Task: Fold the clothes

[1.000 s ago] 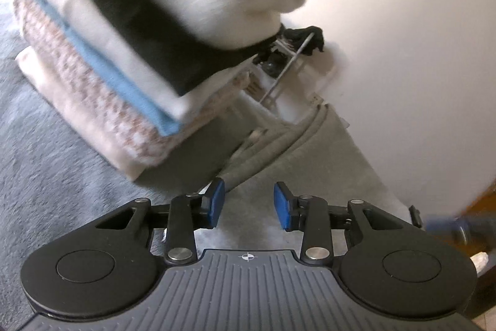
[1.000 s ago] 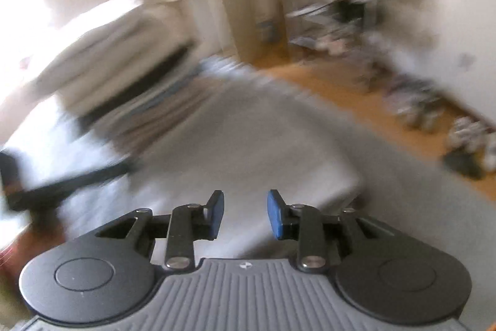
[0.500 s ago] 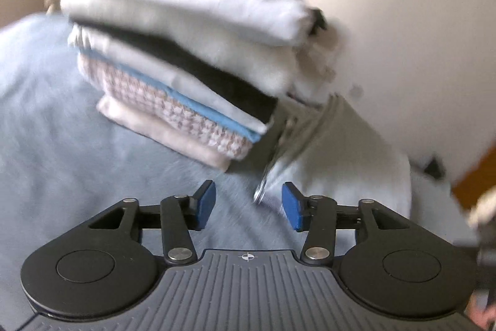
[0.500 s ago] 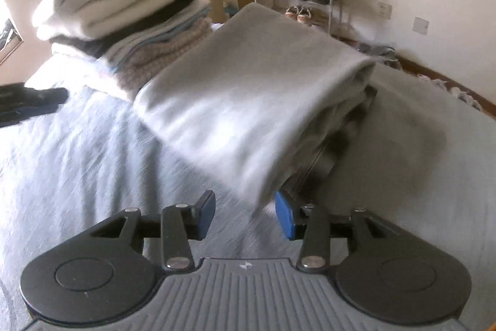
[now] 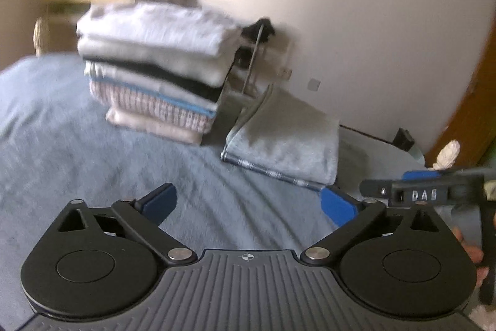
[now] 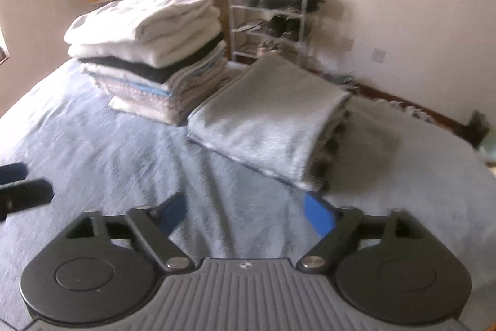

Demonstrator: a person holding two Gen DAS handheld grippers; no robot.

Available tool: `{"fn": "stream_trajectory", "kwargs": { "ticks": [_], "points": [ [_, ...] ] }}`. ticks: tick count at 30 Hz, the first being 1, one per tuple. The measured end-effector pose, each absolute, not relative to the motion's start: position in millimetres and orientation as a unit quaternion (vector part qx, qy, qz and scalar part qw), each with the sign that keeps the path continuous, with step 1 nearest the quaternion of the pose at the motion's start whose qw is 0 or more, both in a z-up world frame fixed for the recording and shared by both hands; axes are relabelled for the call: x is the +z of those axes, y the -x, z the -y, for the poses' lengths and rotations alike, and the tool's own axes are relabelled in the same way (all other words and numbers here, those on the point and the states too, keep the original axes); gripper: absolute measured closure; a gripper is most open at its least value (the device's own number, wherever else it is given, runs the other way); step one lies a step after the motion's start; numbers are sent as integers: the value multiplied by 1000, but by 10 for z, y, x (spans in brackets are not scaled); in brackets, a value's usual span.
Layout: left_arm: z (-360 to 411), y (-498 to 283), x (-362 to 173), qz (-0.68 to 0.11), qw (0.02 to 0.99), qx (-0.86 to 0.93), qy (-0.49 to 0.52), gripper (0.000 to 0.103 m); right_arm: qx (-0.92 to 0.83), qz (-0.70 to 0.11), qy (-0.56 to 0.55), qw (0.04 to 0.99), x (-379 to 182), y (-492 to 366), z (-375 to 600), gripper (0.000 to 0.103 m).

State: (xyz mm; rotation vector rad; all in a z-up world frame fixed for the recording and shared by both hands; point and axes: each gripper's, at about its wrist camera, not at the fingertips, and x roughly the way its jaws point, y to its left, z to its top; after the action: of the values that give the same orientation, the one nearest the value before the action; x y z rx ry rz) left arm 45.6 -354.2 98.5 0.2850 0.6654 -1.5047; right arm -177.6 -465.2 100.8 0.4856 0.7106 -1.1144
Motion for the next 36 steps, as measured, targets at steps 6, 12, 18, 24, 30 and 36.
{"fn": "stream_trajectory", "kwargs": {
  "ticks": [6, 12, 18, 24, 30, 36],
  "points": [
    [3525, -188, 879, -302, 657, -673, -155, 0, -583, -325, -229, 709, 1060, 1898, 4445, 0],
    [3515, -65, 820, -300, 649, -681, -157, 0, -606, -302, -218, 703, 1128, 2043, 4375, 0],
    [3549, 22, 814, -309, 676, -648, -165, 0, -596, -330, -203, 703, 1098, 1990, 4434, 0],
    [3618, 104, 737, -325, 680, -632, -180, 0, -602, -341, -203, 693, 991, 1980, 4555, 0],
    [3646, 154, 701, -352, 671, -630, -171, 0, -602, -349, -210, 686, 921, 2059, 4587, 0],
    [3651, 318, 724, -323, 676, -626, -215, 0, -593, -360, -215, 687, 874, 2062, 4590, 0]
  ]
}}
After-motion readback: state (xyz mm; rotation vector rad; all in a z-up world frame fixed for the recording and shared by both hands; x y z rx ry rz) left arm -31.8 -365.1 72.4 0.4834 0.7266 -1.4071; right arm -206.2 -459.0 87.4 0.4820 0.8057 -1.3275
